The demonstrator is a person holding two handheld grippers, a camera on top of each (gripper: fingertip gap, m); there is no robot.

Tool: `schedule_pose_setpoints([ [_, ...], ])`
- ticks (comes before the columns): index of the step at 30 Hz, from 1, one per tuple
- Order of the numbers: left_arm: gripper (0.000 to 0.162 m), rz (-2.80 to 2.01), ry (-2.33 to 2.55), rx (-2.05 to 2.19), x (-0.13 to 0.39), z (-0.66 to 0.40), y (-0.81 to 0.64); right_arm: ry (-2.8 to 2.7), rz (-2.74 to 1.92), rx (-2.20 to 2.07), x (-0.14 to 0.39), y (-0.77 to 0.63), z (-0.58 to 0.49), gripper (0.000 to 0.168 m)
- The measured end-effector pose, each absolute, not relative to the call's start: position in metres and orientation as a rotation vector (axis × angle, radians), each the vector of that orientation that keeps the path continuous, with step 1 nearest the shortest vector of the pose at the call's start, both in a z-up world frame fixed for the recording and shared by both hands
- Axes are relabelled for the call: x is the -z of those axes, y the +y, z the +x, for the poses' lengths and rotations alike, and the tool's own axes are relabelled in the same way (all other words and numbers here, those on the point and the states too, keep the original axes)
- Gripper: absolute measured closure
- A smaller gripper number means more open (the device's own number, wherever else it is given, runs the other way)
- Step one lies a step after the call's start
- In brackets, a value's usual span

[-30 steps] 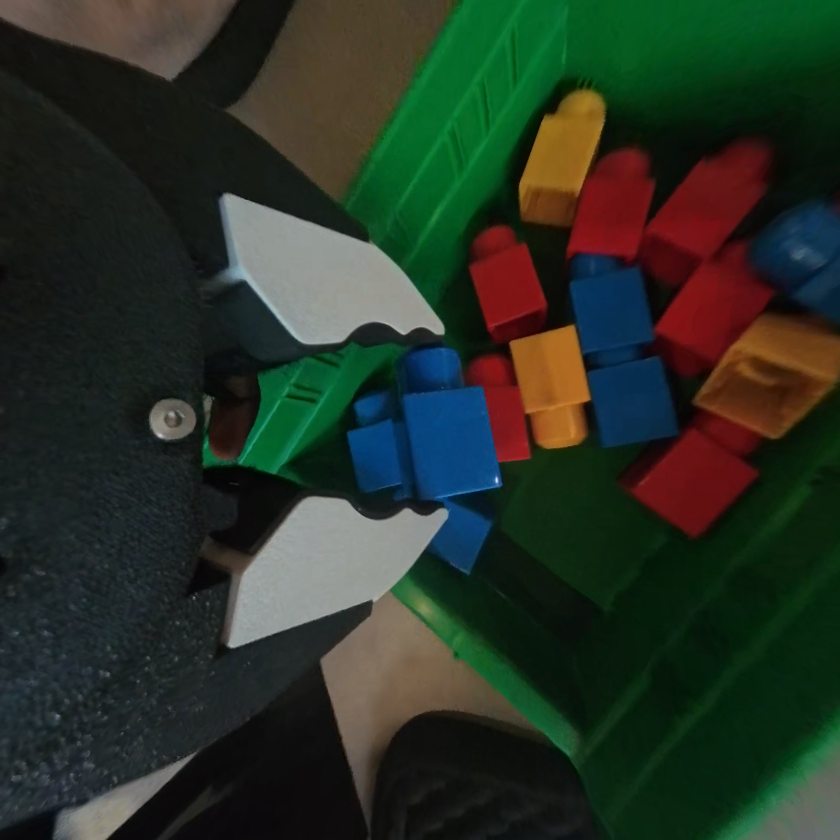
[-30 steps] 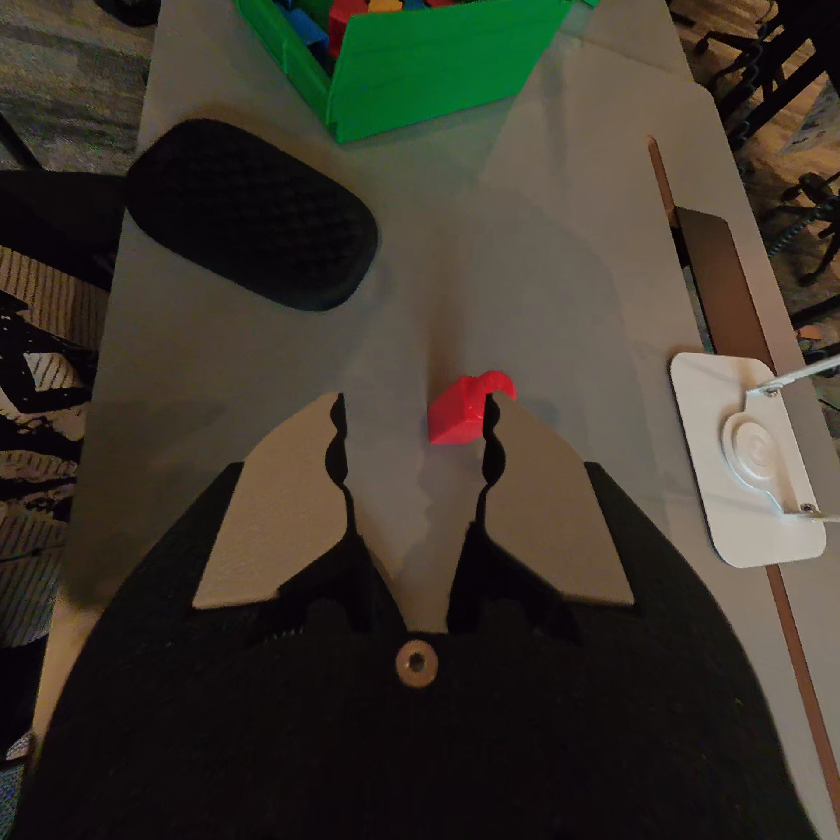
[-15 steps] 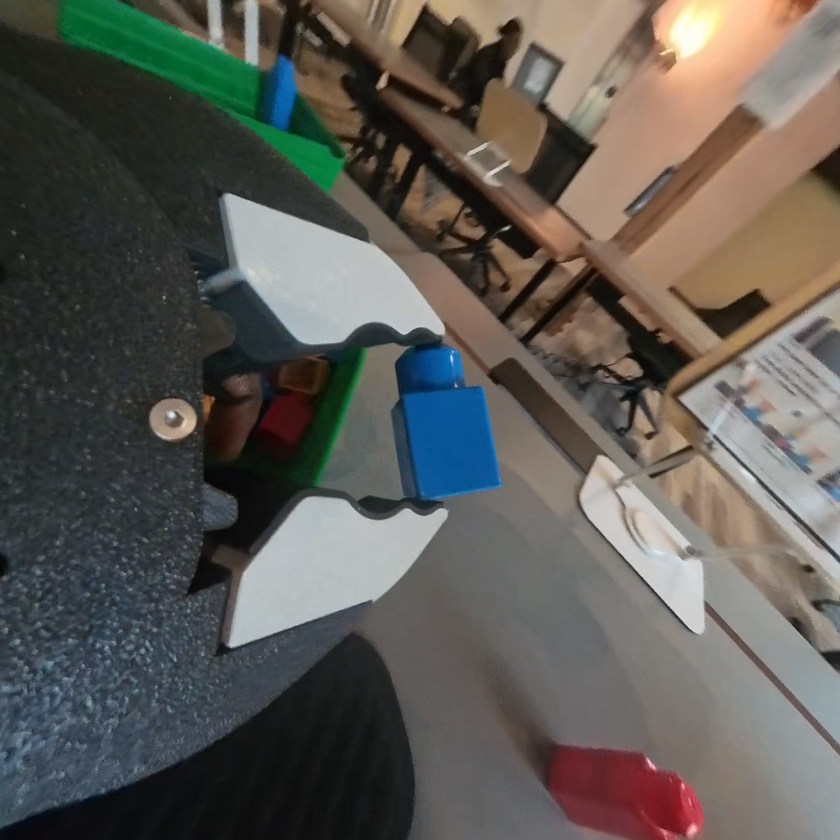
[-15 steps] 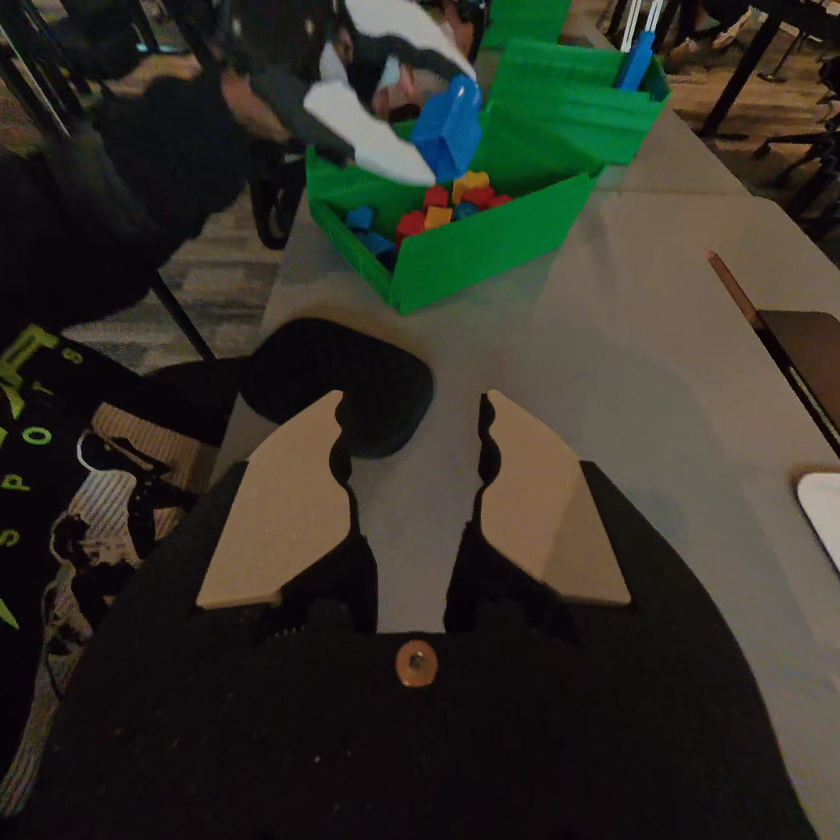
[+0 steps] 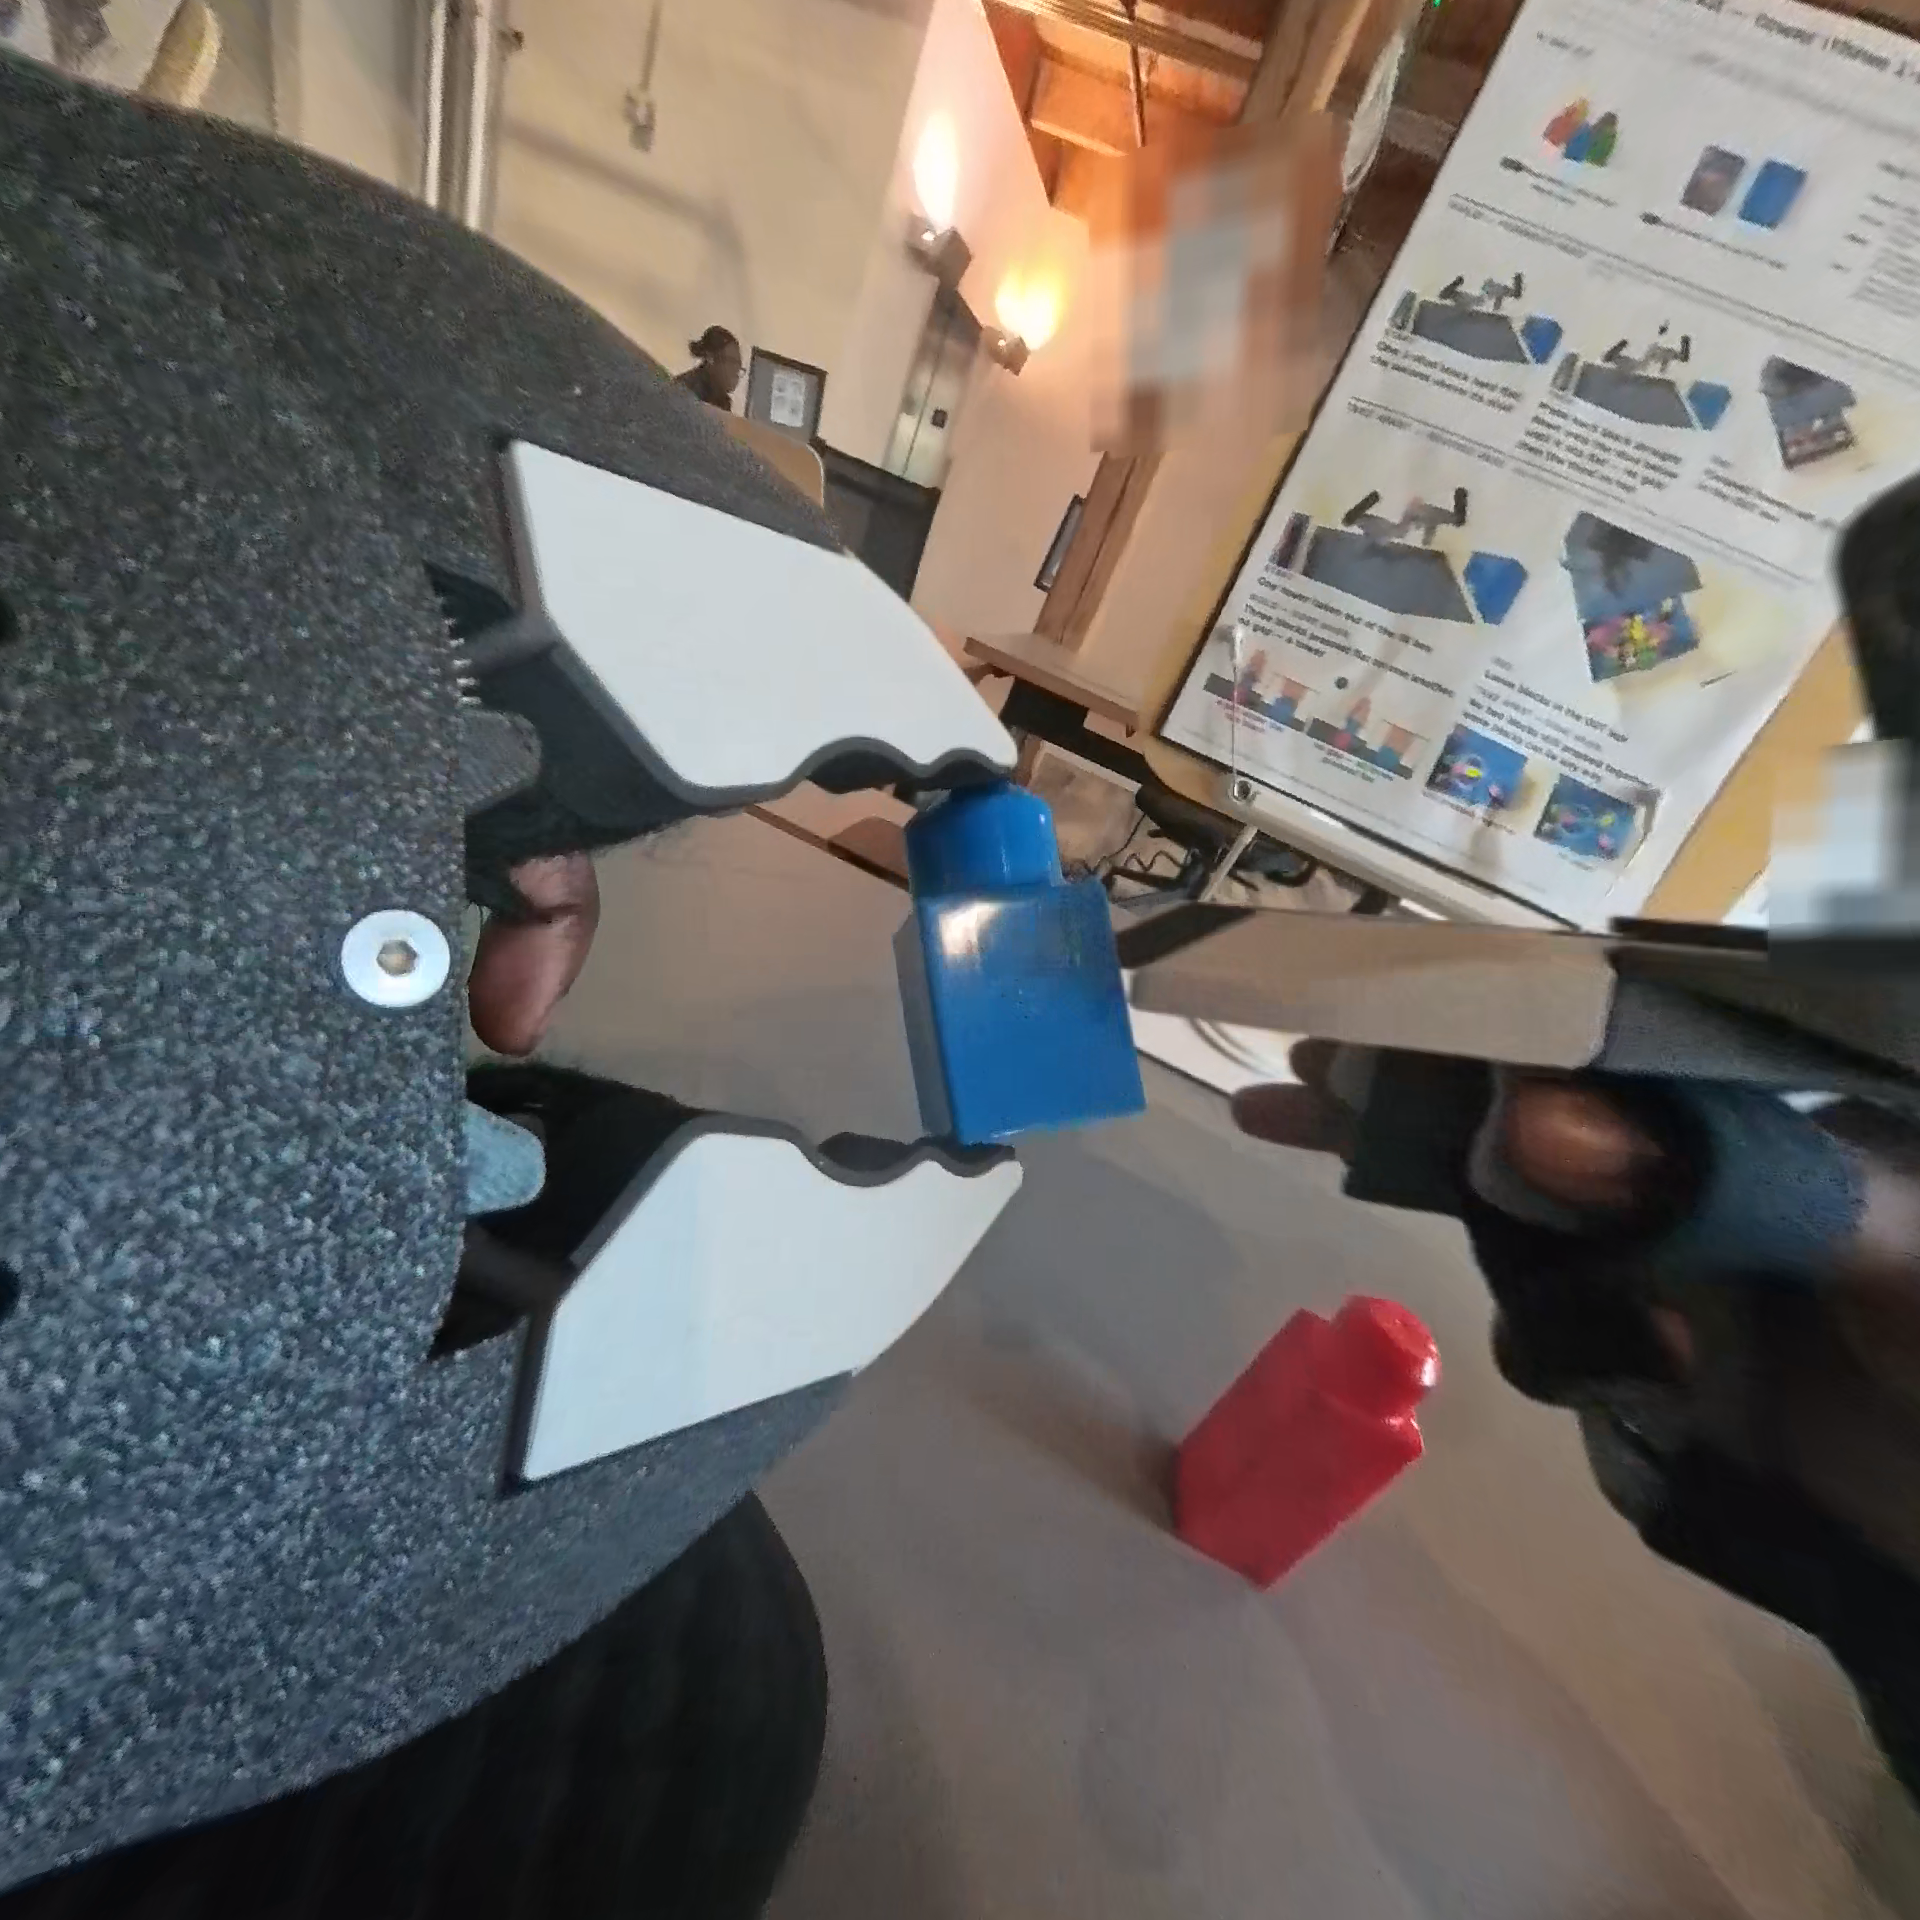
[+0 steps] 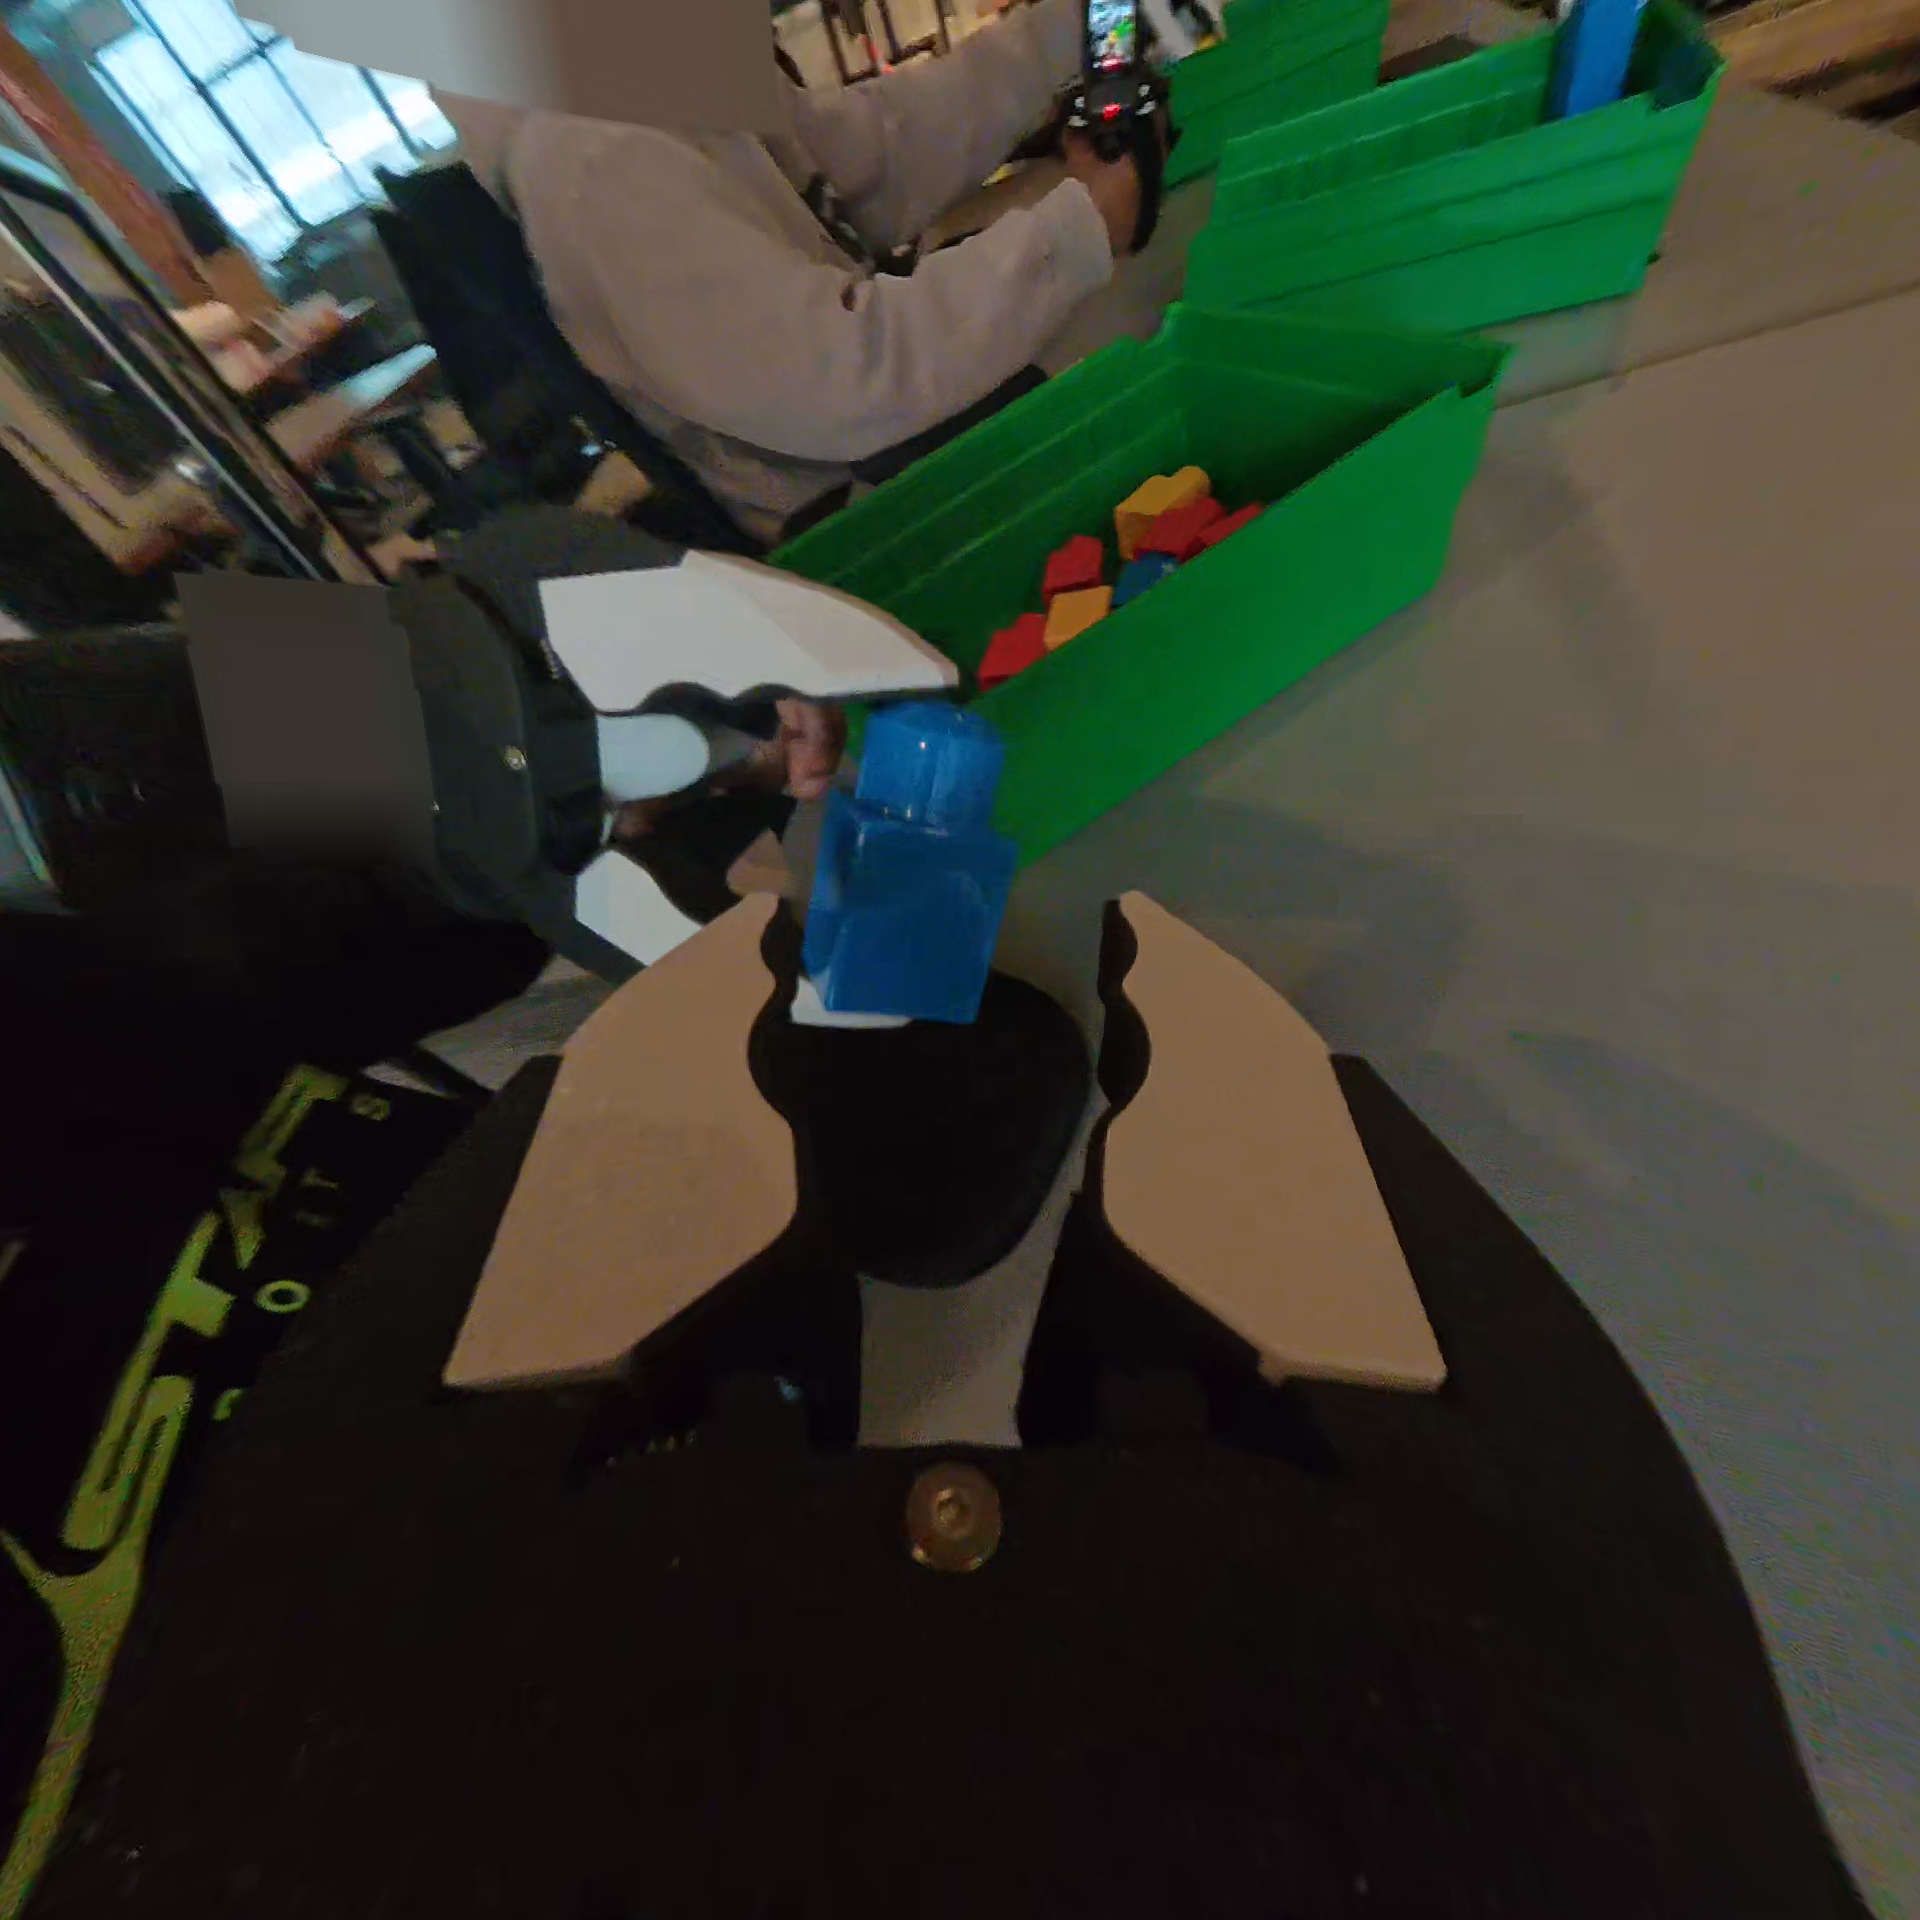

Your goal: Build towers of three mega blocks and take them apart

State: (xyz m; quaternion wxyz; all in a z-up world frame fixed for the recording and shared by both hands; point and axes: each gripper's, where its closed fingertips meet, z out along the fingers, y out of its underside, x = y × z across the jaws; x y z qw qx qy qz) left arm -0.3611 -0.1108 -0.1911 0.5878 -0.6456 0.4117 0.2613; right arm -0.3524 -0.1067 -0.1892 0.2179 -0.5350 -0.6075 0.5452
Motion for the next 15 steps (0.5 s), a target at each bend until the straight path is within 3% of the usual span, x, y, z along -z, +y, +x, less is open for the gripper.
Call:
schedule_pose_setpoints([
  [11,0.097,-1.461,0.989,-0.569,0.192,-0.341,-0.109,-1.749,-1.455,-1.68,0.199,-0.124,-0.352,0.13],
  [15,0.079,-1.491,0.85,-0.334,0.183,-0.335,-0.112,-1.69,-1.323,-1.66,0.184,-0.118,-0.346,0.131],
])
